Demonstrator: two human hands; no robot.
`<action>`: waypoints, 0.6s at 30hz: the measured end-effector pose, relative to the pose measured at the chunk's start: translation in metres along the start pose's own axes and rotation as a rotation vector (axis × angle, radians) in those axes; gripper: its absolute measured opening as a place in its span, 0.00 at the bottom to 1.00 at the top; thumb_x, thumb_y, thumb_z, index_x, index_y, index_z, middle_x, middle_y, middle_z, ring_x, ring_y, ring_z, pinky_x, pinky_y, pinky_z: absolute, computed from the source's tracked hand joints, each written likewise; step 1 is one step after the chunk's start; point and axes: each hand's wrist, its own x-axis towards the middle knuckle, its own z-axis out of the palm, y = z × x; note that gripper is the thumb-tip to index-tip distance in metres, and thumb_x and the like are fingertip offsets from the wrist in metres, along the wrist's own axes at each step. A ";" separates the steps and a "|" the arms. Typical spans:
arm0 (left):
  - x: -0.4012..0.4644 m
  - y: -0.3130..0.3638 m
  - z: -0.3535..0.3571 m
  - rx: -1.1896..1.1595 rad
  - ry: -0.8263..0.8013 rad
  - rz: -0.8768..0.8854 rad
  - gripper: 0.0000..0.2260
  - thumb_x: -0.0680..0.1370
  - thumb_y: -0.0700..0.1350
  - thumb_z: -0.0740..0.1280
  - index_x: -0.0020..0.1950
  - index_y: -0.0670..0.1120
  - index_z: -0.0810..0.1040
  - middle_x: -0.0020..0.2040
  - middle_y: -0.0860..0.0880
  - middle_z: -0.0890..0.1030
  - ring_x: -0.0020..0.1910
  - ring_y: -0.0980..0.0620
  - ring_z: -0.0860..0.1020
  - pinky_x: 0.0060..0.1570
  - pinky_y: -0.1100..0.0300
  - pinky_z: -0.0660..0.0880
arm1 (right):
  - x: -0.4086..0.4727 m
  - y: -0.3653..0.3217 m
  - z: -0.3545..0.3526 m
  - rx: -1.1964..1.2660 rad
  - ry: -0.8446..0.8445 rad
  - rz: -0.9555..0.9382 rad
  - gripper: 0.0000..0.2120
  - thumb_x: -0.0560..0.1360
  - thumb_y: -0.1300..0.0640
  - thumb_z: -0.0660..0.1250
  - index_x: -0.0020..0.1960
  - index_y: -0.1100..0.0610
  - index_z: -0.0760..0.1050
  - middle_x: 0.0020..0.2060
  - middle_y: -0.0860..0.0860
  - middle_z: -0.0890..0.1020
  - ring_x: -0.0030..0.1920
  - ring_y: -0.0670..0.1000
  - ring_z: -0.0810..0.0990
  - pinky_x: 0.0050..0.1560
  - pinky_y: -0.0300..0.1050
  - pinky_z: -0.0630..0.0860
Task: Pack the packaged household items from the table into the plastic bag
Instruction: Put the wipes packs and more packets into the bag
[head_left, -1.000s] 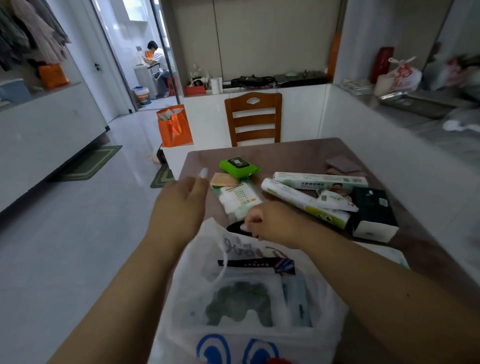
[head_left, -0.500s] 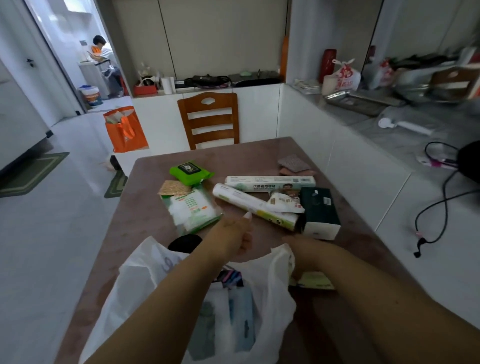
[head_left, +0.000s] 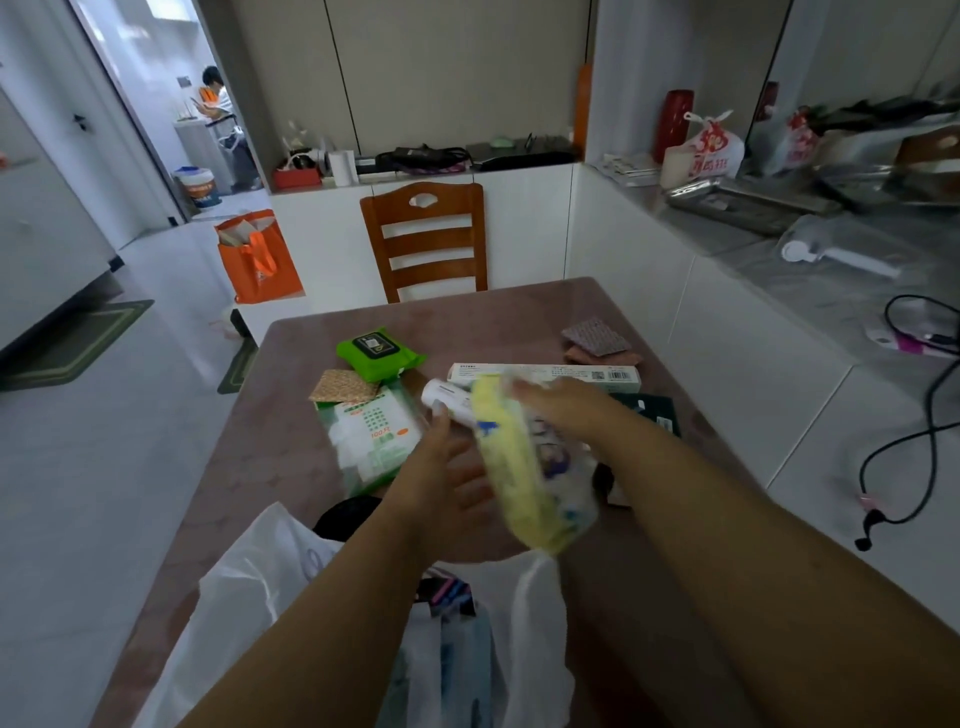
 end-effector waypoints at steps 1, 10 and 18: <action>0.003 -0.003 0.000 -0.124 -0.107 -0.027 0.35 0.74 0.69 0.57 0.64 0.42 0.78 0.60 0.38 0.81 0.56 0.37 0.80 0.53 0.43 0.77 | 0.006 -0.009 0.005 0.026 -0.038 0.002 0.43 0.59 0.21 0.56 0.57 0.54 0.79 0.53 0.49 0.80 0.53 0.56 0.80 0.46 0.47 0.74; 0.023 -0.008 -0.022 -0.144 0.106 -0.043 0.14 0.74 0.39 0.70 0.59 0.39 0.79 0.52 0.36 0.84 0.49 0.37 0.83 0.45 0.41 0.79 | 0.066 0.060 0.014 -0.773 0.224 -0.157 0.15 0.66 0.53 0.72 0.53 0.51 0.80 0.55 0.53 0.80 0.53 0.55 0.78 0.52 0.48 0.79; 0.040 0.006 -0.033 -0.221 0.133 -0.007 0.11 0.73 0.46 0.71 0.53 0.42 0.82 0.46 0.38 0.86 0.38 0.39 0.85 0.36 0.44 0.81 | 0.080 0.046 0.014 -0.801 0.265 -0.258 0.13 0.75 0.49 0.64 0.36 0.54 0.79 0.36 0.52 0.80 0.38 0.53 0.78 0.38 0.43 0.76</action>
